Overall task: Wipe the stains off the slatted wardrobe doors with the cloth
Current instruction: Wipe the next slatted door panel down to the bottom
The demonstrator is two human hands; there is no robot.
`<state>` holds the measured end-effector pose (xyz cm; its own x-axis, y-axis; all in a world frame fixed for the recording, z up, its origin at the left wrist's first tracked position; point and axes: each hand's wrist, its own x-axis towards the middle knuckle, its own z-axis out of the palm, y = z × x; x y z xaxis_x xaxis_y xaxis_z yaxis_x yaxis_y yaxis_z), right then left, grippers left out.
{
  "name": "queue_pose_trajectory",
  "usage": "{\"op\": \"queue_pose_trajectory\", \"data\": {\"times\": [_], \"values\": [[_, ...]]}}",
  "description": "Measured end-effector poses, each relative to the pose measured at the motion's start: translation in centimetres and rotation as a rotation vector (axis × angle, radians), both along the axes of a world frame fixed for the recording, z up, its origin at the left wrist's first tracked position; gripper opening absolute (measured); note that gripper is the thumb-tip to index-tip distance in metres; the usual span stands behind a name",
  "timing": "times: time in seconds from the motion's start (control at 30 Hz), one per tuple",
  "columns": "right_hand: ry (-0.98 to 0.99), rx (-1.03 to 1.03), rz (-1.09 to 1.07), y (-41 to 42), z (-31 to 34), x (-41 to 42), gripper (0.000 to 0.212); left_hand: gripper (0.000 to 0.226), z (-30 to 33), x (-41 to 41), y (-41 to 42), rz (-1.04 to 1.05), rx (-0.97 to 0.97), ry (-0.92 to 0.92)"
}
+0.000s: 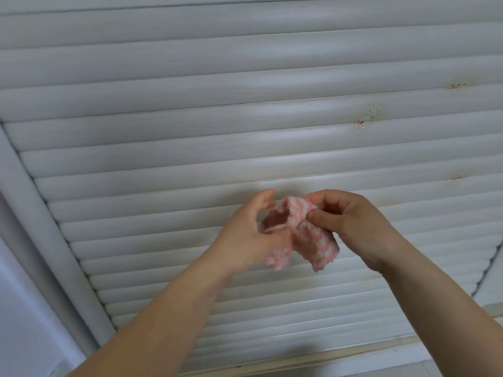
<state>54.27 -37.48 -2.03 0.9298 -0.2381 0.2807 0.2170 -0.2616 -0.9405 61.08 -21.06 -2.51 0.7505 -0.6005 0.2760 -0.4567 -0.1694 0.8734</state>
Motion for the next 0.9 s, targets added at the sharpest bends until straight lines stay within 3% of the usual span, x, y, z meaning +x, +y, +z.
{"op": "queue_pose_trajectory", "data": {"times": [0.13, 0.2, 0.27, 0.33, 0.4, 0.53, 0.67, 0.77, 0.9], "values": [[-0.064, -0.098, 0.03, -0.2, -0.1, 0.0, 0.023, 0.04, -0.9, 0.9, -0.2, 0.019, 0.105, -0.04], [-0.061, -0.089, 0.069, -0.4, -0.3, 0.2, 0.019, 0.043, -1.5, 1.4, -0.1, 0.077, 0.051, -0.054], [0.011, -0.123, 0.137, -0.6, -0.7, 0.5, 0.029, 0.041, -1.7, 1.6, 0.1, 0.125, 0.011, -0.085], [0.095, -0.209, 0.14, -0.4, -1.3, 0.9, 0.037, 0.026, -1.8, 1.7, 0.5, 0.155, -0.009, -0.087], [0.095, -0.222, 0.1, 0.0, -1.6, 1.3, 0.03, 0.006, -2.0, 1.7, 1.0, 0.179, -0.027, -0.066], [0.003, -0.1, 0.097, 0.8, -1.4, 2.0, 0.023, 0.009, -2.4, 2.1, 2.6, 0.207, -0.011, -0.044], [-0.099, -0.122, 0.083, 1.6, -1.4, 2.2, 0.03, 0.023, -2.6, 2.1, 3.6, 0.197, -0.046, 0.139], [-0.165, -0.134, 0.094, 2.2, -1.6, 2.1, 0.034, 0.02, -2.3, 1.7, 3.5, 0.206, -0.177, 0.409], [-0.373, -0.505, 0.011, 2.0, -2.7, 2.3, 0.031, 0.02, -1.3, 1.5, 2.8, 0.078, -0.427, 0.737]]}}
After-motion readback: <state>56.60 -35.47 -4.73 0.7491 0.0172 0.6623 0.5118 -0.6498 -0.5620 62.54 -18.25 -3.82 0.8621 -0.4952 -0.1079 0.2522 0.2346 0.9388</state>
